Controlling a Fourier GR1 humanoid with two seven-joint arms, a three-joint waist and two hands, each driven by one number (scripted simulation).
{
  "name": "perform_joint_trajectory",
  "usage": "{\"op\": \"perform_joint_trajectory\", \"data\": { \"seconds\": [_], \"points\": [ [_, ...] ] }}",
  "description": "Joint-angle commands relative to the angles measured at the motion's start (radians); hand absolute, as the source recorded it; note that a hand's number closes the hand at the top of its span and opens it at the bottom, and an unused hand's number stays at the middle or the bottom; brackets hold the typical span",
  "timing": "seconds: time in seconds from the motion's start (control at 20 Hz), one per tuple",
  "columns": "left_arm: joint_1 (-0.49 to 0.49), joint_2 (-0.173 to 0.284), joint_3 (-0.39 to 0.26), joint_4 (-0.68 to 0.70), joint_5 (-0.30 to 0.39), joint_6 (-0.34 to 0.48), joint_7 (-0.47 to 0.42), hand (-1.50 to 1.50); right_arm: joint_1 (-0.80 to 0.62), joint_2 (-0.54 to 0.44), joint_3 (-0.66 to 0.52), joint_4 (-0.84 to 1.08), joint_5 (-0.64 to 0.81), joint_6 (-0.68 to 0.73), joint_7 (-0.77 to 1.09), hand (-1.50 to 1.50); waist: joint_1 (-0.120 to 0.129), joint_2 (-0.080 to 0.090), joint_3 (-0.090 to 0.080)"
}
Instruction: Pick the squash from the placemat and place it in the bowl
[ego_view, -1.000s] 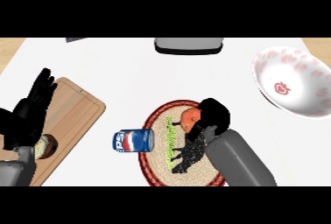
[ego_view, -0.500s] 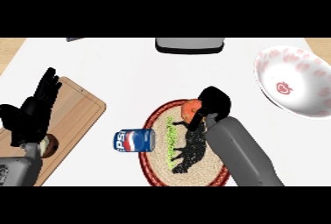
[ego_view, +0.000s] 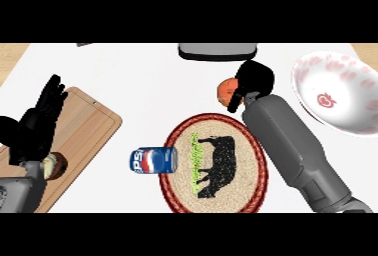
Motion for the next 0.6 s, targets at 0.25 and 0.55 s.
{"op": "perform_joint_trajectory", "data": {
  "seconds": [0.25,0.55],
  "points": [
    [0.016,0.015,0.022,-0.031,0.004,-0.006,0.036,0.0,-0.159,-0.117,0.029,-0.214,0.209,-0.068,0.211,1.5,-0.026,-0.012,0.0],
    [0.06,-0.034,-0.008,-0.068,-0.027,0.014,0.021,0.0,-0.117,-0.151,-0.026,-0.415,0.261,-0.037,0.304,1.5,-0.022,-0.008,0.0]
  ]
}}
